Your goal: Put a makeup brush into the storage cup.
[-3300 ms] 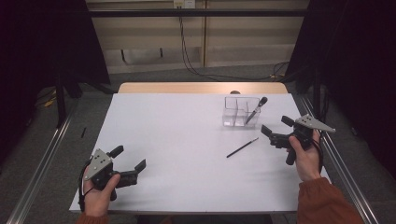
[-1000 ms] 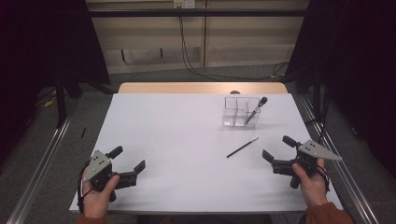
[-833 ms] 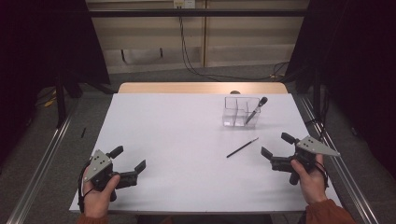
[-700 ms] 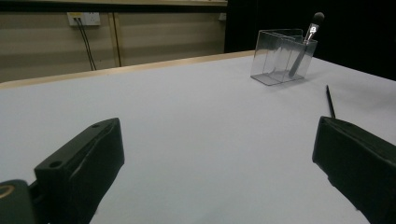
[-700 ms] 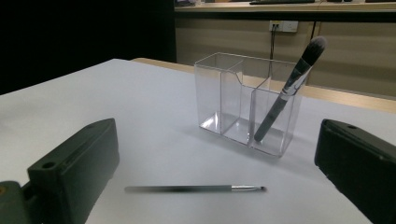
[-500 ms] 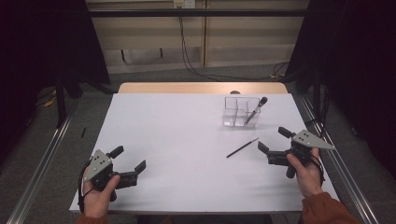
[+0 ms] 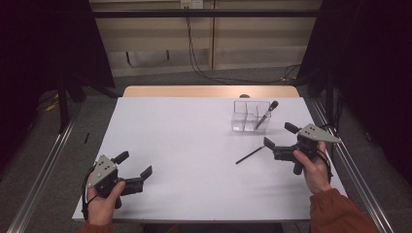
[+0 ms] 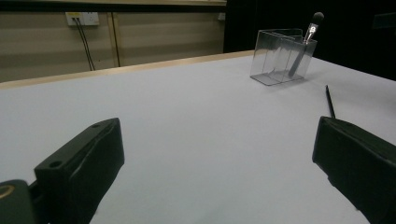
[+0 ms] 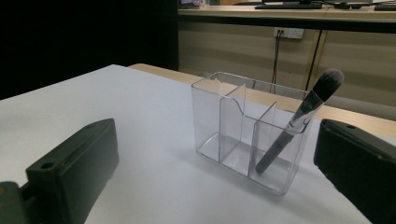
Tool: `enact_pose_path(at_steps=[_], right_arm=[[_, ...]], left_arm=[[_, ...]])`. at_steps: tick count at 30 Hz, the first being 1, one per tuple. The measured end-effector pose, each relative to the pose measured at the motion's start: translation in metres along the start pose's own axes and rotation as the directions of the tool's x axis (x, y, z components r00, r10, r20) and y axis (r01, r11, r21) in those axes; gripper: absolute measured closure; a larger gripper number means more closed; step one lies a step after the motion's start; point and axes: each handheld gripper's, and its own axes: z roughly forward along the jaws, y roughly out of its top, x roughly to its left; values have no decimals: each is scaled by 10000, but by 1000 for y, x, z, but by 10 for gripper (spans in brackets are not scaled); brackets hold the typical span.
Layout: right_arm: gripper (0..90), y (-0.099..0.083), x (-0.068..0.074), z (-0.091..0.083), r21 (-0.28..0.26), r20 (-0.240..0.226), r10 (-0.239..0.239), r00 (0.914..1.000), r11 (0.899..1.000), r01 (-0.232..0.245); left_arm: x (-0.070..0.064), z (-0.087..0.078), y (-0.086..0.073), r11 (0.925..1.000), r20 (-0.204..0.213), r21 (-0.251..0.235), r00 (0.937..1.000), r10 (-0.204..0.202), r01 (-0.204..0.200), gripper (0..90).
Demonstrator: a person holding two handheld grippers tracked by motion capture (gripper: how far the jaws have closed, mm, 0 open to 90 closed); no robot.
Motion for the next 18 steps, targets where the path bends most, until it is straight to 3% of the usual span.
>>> enact_pose_path(at_steps=[18], right_arm=[[0, 23, -2, 35, 133, -101, 168, 9998, 9998, -167]], left_arm=[[0, 4, 1, 10000, 131, 18, 9999, 47, -47, 22]])
